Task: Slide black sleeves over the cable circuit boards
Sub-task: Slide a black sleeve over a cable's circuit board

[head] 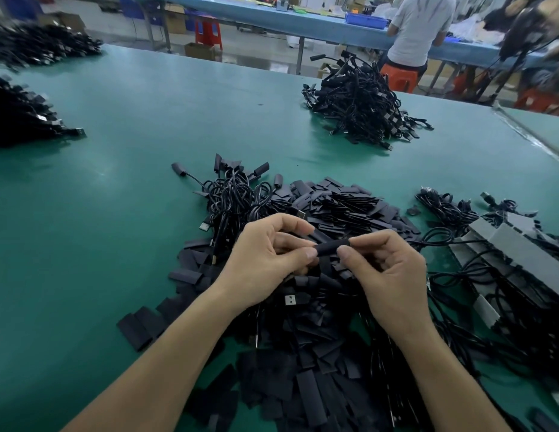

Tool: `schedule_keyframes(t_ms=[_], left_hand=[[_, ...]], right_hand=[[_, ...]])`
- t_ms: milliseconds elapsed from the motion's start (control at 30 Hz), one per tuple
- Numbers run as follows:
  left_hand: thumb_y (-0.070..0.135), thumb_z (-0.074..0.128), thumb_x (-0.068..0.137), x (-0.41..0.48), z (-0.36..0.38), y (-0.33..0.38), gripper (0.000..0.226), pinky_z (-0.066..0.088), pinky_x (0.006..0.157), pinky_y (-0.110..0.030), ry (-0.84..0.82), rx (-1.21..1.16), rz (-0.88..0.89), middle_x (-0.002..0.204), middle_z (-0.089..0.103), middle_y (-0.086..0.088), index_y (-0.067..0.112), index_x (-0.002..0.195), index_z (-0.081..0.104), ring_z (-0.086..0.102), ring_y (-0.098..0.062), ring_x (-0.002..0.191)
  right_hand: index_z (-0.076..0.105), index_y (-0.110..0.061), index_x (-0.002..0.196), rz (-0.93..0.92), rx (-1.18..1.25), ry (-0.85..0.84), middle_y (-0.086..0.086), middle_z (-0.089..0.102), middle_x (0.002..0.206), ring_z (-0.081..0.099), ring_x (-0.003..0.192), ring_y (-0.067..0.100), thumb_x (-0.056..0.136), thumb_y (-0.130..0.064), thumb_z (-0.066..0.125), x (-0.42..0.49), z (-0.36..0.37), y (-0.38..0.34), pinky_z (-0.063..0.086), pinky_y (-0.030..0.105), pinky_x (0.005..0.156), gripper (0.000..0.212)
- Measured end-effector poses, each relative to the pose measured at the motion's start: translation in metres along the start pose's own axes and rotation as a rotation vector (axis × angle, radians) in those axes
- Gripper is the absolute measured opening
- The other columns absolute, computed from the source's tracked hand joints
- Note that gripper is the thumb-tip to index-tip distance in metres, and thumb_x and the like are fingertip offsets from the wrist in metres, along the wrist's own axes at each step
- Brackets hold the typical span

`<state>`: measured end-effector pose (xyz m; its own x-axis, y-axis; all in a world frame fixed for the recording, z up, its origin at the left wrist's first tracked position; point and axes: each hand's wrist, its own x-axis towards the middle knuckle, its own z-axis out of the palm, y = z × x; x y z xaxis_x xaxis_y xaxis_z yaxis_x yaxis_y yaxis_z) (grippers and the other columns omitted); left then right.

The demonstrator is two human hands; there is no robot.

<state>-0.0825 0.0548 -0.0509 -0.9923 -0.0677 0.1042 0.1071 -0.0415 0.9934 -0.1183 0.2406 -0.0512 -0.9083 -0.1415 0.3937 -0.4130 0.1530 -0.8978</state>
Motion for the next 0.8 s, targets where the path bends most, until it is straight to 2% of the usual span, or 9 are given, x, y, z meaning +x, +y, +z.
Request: schedule_keyframes(t_ms=[100, 167, 267, 367, 467, 533, 633, 700, 800], left_hand=[[0.019, 0.081, 0.082, -0.004, -0.002, 0.004, 0.025, 0.056, 0.080, -0.018, 0.001, 0.335, 0.174, 0.090, 0.076, 0.008, 0.025, 0.103, 0.069, 0.072, -0.006, 0.088], [0.031, 0.079, 0.084, -0.007, -0.003, 0.007, 0.027, 0.047, 0.069, -0.009, -0.039, 0.568, 0.236, 0.086, 0.072, 0.013, 0.028, 0.109, 0.069, 0.066, 0.004, 0.075], [0.033, 0.072, 0.091, -0.009, 0.001, 0.014, 0.024, 0.045, 0.057, -0.013, -0.071, 0.742, 0.261, 0.074, 0.065, 0.017, 0.027, 0.114, 0.068, 0.059, 0.001, 0.057], [0.019, 0.070, 0.092, -0.002, -0.001, 0.027, 0.018, 0.048, 0.053, -0.013, 0.136, 0.653, 0.278, 0.071, 0.064, 0.018, 0.021, 0.109, 0.070, 0.063, 0.001, 0.056], [0.022, 0.071, 0.089, 0.013, -0.018, 0.042, 0.021, 0.055, 0.057, -0.021, 0.487, 0.602, 0.206, 0.067, 0.070, 0.010, 0.026, 0.110, 0.070, 0.065, -0.005, 0.053], [0.027, 0.072, 0.086, 0.023, -0.035, 0.050, 0.022, 0.057, 0.072, -0.022, 0.634, 0.580, 0.130, 0.072, 0.072, 0.008, 0.027, 0.108, 0.070, 0.070, -0.006, 0.064], [0.029, 0.073, 0.085, 0.033, -0.050, 0.053, 0.033, 0.050, 0.095, -0.024, 0.735, 0.664, 0.076, 0.102, 0.075, 0.001, 0.023, 0.118, 0.071, 0.069, -0.012, 0.092], [0.032, 0.073, 0.087, 0.037, -0.051, 0.052, 0.041, 0.043, 0.100, -0.027, 0.711, 0.753, 0.076, 0.119, 0.071, -0.003, 0.018, 0.125, 0.069, 0.065, -0.021, 0.109], [0.041, 0.070, 0.089, 0.036, -0.044, 0.043, 0.052, 0.033, 0.108, -0.032, 0.506, 0.927, 0.038, 0.142, 0.055, -0.010, 0.013, 0.133, 0.062, 0.046, -0.028, 0.133]], right_hand=[[0.069, -0.024, 0.080, 0.025, 0.174, 0.093, 0.002, 0.072, 0.072, 0.070, 0.064, 0.014, 0.081, -0.005, 0.077, 0.004, -0.006, -0.004, 0.055, 0.020, 0.063, 0.021], [0.071, -0.025, 0.078, 0.033, 0.294, 0.153, 0.001, 0.072, 0.071, 0.068, 0.063, 0.015, 0.079, -0.012, 0.077, 0.007, -0.010, -0.008, 0.054, 0.020, 0.064, 0.015], [0.071, -0.022, 0.082, 0.047, 0.362, 0.192, 0.001, 0.073, 0.074, 0.069, 0.065, 0.017, 0.079, -0.016, 0.074, 0.009, -0.010, -0.009, 0.055, 0.021, 0.066, 0.008], [0.072, -0.026, 0.094, 0.011, 0.033, 0.212, -0.004, 0.075, 0.082, 0.072, 0.075, 0.012, 0.089, -0.015, 0.071, 0.009, -0.015, -0.004, 0.056, 0.019, 0.071, 0.013], [0.072, -0.028, 0.107, -0.059, -0.584, 0.143, -0.008, 0.074, 0.094, 0.066, 0.083, 0.005, 0.091, -0.018, 0.067, 0.010, -0.029, 0.001, 0.049, 0.017, 0.079, 0.019], [0.073, -0.024, 0.110, -0.027, -0.936, -0.002, -0.002, 0.071, 0.106, 0.061, 0.097, 0.017, 0.089, -0.023, 0.064, 0.011, -0.038, 0.004, 0.047, 0.030, 0.088, 0.023], [0.072, -0.027, 0.109, 0.192, -1.069, -0.179, -0.002, 0.063, 0.118, 0.052, 0.111, 0.022, 0.089, -0.039, 0.057, 0.013, -0.046, 0.003, 0.043, 0.038, 0.093, 0.027], [0.072, -0.030, 0.100, 0.248, -1.014, -0.202, -0.004, 0.060, 0.113, 0.049, 0.107, 0.019, 0.087, -0.042, 0.057, 0.015, -0.050, 0.003, 0.041, 0.036, 0.089, 0.023], [0.071, -0.032, 0.088, 0.216, -0.950, -0.173, -0.005, 0.059, 0.103, 0.048, 0.100, 0.018, 0.085, -0.038, 0.061, 0.017, -0.053, 0.004, 0.041, 0.035, 0.085, 0.012]])
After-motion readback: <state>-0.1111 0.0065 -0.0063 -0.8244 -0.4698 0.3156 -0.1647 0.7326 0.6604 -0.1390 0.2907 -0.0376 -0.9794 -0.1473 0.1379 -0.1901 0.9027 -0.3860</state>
